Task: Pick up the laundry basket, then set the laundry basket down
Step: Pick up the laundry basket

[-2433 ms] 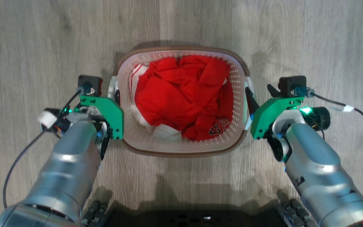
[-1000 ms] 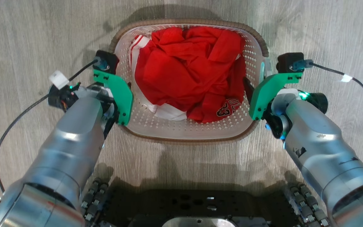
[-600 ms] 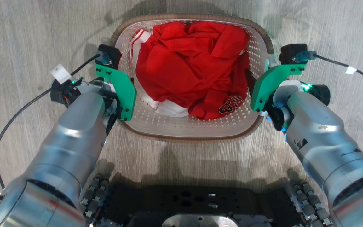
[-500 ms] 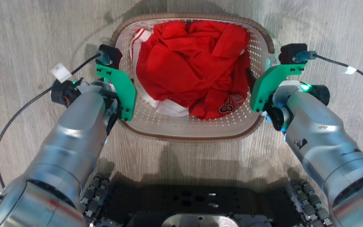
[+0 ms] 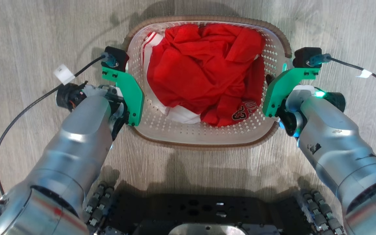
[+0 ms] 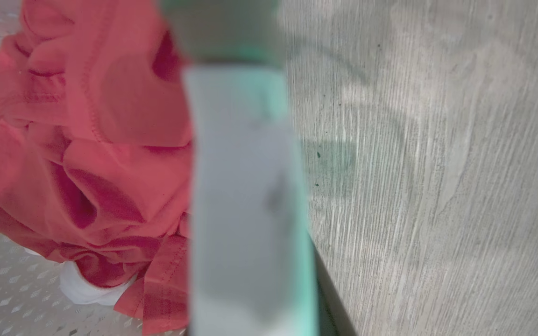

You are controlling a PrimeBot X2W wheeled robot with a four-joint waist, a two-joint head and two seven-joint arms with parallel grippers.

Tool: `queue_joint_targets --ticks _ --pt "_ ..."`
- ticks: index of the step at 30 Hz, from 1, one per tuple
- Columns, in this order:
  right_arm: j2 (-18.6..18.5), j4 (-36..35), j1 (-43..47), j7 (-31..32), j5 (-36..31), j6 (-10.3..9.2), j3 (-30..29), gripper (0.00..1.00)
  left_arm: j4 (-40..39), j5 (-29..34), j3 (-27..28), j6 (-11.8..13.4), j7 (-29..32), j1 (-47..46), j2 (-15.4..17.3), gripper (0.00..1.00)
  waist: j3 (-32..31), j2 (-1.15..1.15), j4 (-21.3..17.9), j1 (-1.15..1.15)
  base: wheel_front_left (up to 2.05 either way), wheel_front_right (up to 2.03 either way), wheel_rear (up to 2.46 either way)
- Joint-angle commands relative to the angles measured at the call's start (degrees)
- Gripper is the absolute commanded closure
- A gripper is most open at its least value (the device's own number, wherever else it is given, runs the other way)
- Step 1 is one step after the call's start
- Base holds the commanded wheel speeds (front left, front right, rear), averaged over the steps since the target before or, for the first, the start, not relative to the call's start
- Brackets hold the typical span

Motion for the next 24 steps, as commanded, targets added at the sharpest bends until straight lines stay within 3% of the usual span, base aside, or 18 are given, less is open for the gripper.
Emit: queue_joint_targets --ticks 1,12,24 --pt "1.48 -0.97 2.65 0.58 0.56 0.35 1.59 1.00 -0.63 -0.30 -0.76 -0.66 0.41 1.70 1.42 1.00 -0.82 0.00 -0.09 0.00 0.00 0.00 0.00" --pt "1.48 -0.67 4.30 8.05 3.40 0.35 4.59 1.00 -0.84 -2.01 -6.62 -3.18 4.46 4.22 1.42 1.00 -7.49 0.00 -0.72 0.00 0.00 0.00 0.00" --pt "1.48 -0.12 8.41 14.15 6.54 0.35 6.89 1.00 -1.34 -4.41 -12.12 -3.75 10.26 9.02 1.42 1.00 -18.29 0.00 -0.59 0.00 0.00 0.00 0.00"
